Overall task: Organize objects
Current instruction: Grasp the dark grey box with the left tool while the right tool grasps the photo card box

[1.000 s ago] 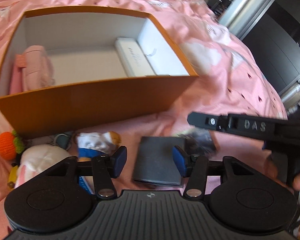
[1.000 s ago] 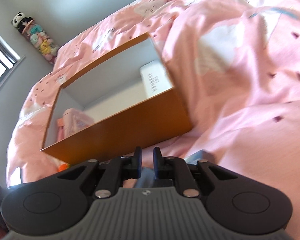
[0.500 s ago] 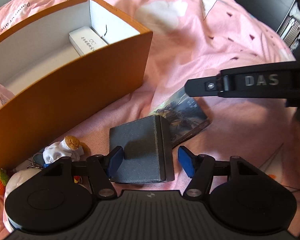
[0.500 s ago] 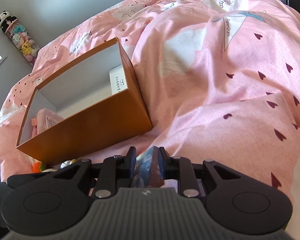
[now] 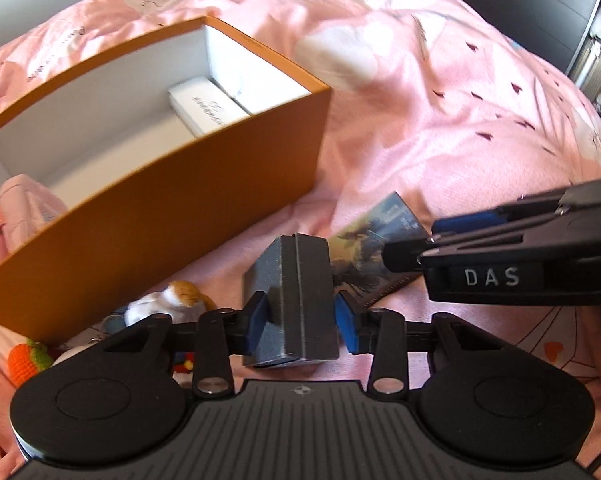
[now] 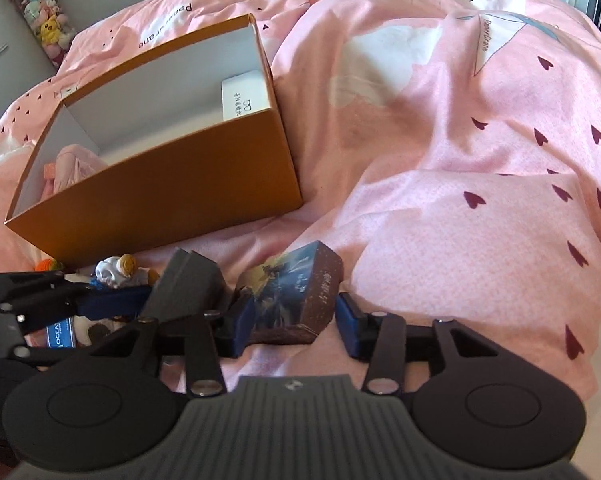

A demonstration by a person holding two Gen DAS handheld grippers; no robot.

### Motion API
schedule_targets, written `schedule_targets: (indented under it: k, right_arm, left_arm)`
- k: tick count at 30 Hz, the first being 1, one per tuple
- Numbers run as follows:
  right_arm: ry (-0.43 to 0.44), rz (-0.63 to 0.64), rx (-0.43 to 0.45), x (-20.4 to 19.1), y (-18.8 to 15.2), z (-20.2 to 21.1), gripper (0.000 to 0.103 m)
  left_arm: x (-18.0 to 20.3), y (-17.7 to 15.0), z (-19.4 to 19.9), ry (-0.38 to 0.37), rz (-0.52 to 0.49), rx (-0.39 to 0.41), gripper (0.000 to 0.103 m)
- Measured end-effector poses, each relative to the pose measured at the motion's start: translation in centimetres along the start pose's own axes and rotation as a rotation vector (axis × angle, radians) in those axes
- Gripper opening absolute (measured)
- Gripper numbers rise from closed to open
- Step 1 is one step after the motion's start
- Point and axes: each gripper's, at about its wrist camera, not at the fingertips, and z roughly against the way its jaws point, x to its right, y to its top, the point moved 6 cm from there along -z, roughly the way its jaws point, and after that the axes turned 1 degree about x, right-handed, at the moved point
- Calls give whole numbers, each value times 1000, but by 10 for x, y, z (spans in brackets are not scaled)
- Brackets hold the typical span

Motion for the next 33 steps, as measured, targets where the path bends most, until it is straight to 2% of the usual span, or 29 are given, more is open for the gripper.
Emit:
schedule_targets:
  k: [3,5,12,14,16,18,20,23,28,29,33]
  right_arm:
    - [-22,-14,18,1,1,2,21]
    - [-3,-35,31,-1,5,5,15]
    - [92,-13,115,-34,22,3,17]
    - [68,15,143,-44,25,-2,17]
    - [7,71,171,-53,24,-7,20]
    - [-47,118,185,-58,22,-10,35]
    - [-68,129,196,-55,20,-12,38]
    - [-51,81,205,-47,21,-13,39]
    - [-81,-142,159,-13,18,-17,39]
    - [-84,-174,150,-7,15,-17,37]
    - [-79,-234,122,-1,9,-7,37]
  left_arm:
    - [-11,0,7,-2,38,18,40]
    - [-19,1,9,-20,79,19,38]
    - [-39,1,10,-56,170,28,37]
    - [-44,1,10,-61,190,31,37]
    - [-49,0,9,-58,214,36,37]
    - [-54,0,8,-54,232,38,36]
    - [-57,0,8,-50,240,40,34]
    - [-62,0,6,-65,261,44,34]
    - [-67,0,6,-81,282,45,34]
    - [-67,0,6,-82,283,45,34]
    - [-67,-1,6,-82,282,43,35]
